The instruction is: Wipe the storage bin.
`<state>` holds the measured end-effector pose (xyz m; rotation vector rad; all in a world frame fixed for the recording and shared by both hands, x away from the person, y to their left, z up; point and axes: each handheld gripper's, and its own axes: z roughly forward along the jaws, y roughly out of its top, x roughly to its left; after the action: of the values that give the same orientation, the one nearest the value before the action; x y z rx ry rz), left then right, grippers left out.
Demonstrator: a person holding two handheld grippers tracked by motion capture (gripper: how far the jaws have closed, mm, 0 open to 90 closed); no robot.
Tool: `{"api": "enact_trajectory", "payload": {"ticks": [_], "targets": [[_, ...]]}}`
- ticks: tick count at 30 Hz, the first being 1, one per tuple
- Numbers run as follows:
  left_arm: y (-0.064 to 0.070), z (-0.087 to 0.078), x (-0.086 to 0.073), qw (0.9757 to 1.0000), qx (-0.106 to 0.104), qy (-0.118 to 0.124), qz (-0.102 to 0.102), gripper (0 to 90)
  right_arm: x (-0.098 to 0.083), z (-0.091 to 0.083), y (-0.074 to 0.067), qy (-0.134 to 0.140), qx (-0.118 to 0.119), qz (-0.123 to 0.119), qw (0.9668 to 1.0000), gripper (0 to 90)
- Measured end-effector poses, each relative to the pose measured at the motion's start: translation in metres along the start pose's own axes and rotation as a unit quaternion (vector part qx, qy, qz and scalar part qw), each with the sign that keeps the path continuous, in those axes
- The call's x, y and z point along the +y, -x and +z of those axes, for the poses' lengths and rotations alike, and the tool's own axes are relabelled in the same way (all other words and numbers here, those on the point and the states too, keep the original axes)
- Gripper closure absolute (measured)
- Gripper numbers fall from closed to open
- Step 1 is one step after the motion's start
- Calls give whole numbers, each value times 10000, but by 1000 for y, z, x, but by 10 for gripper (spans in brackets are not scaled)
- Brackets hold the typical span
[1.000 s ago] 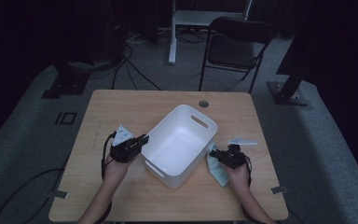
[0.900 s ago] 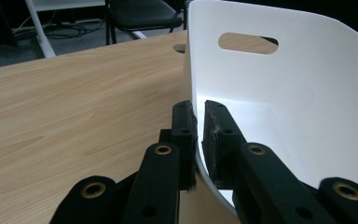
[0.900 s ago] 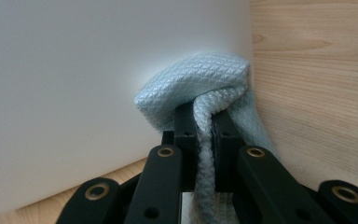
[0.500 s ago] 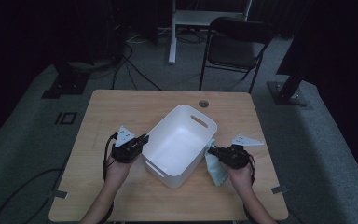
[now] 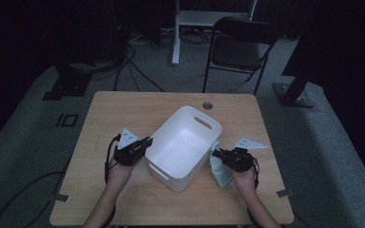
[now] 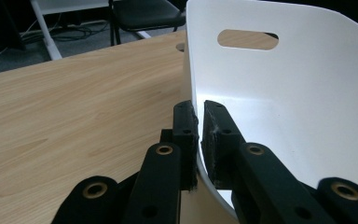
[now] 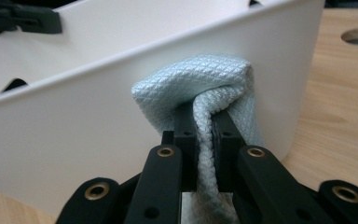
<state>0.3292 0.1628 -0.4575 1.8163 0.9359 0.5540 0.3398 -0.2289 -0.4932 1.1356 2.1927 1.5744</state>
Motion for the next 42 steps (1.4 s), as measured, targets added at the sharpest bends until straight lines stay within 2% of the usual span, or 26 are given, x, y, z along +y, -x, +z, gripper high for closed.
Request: {"api": "enact_trajectory", "payload": {"ticks": [7, 15, 25, 29, 36, 39, 42], "targets": [[1, 0, 0, 10000, -20, 4, 2, 843, -6, 5, 6, -115, -18, 66, 9999, 839], [2, 1, 0, 10000, -12, 14, -13, 842, -15, 14, 17, -322, -23, 272, 9991, 839], [2, 2, 0, 10000, -11, 34, -39, 842, -32, 31, 32, -762, -147, 517, 9956, 839], [2, 2, 0, 10000, -7, 43, -49, 842, -31, 30, 31, -769, -140, 546, 9954, 840], [3, 2, 0, 10000, 18, 41, -44, 841, -15, 13, 12, -400, 80, 307, 9987, 840], [4, 3, 0, 10000, 36, 36, -32, 841, -4, 1, 1, -51, 318, 170, 9993, 840], [4, 3, 0, 10000, 20, 35, -33, 841, 5, -7, -10, 181, 366, -71, 9991, 839]]}}
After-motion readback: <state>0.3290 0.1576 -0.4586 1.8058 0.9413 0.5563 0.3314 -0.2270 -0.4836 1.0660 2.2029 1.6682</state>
